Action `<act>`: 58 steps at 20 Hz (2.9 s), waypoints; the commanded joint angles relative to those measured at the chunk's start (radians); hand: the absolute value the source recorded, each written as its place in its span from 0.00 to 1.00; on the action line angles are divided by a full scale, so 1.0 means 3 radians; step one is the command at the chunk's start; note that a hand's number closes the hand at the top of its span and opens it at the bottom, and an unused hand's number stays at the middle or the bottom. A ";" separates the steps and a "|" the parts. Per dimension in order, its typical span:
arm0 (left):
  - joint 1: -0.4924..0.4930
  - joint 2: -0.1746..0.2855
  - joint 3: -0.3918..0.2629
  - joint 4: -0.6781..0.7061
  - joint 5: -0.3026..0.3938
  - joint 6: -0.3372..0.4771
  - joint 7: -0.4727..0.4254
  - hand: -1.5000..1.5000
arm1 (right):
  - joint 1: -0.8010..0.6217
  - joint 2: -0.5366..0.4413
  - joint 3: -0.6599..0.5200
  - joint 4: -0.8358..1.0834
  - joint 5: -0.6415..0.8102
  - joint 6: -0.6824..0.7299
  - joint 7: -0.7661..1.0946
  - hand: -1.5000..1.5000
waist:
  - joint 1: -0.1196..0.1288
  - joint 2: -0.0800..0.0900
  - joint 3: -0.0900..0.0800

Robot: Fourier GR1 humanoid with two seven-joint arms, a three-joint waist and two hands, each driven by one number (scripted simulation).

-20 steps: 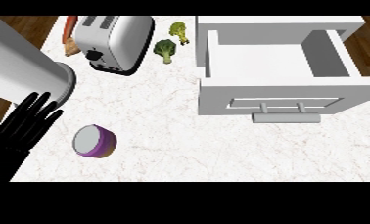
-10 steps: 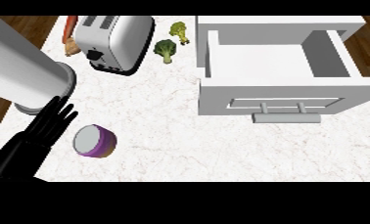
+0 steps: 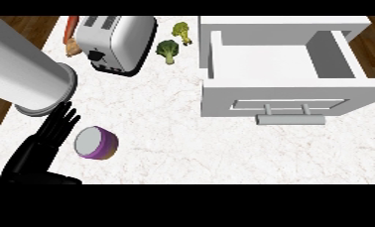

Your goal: Pick up the can, place it into the drawer and close the drawer

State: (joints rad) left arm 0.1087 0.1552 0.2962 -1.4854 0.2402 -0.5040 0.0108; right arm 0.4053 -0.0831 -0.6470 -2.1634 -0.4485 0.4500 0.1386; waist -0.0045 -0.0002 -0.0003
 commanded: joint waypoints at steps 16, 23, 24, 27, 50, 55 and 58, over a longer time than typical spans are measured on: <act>-0.0574 0.0285 0.0077 0.2014 -0.0518 -0.0149 -0.1289 0.00 | -0.0129 -0.0018 -0.0396 -0.0056 -0.0284 0.0172 0.0273 0.00 | -0.0003 0.0000 0.0000; -0.0772 0.0122 -0.0039 0.2241 -0.0549 -0.0023 -0.1295 0.00 | -0.0113 0.0219 -0.0326 -0.0057 -0.0096 0.0321 0.0235 0.00 | 0.0001 -0.0001 0.0001; -0.0967 0.0216 -0.0005 0.2743 -0.0685 0.0013 -0.1596 0.00 | 0.0058 0.0240 -0.0419 -0.0213 -0.0326 0.0389 0.0289 0.00 | -0.0023 0.0002 -0.0001; -0.1065 0.0245 -0.0003 0.2911 -0.0649 -0.0061 -0.1716 0.00 | -0.0106 0.0218 -0.0425 -0.0126 -0.0191 0.0335 0.0302 0.00 | -0.0012 0.0003 -0.0001; -0.1351 -0.0504 -0.0057 0.2157 0.0074 0.1002 -0.1298 1.00 | 0.0133 0.0274 -0.0295 -0.0382 -0.0358 0.0218 0.0355 0.00 | -0.0027 -0.0011 0.0002; -0.1553 -0.0513 -0.0461 0.1860 0.0309 0.1402 -0.1142 1.00 | 0.0117 0.0275 -0.0307 -0.0221 -0.0317 0.0316 0.0279 0.00 | -0.0022 -0.0005 0.0002; -0.1279 -0.0515 -0.0714 0.1315 0.0351 0.1546 -0.0962 1.00 | 0.0196 0.0276 -0.0164 -0.0368 -0.0272 0.0095 0.0271 0.00 | -0.0003 -0.0010 0.0003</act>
State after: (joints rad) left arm -0.3017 0.0094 0.1815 -0.9889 0.3137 -0.1355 -0.2934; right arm 0.4405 -0.0057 -0.7348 -2.2729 -0.5573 0.5141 0.2584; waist -0.0051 -0.0030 0.0003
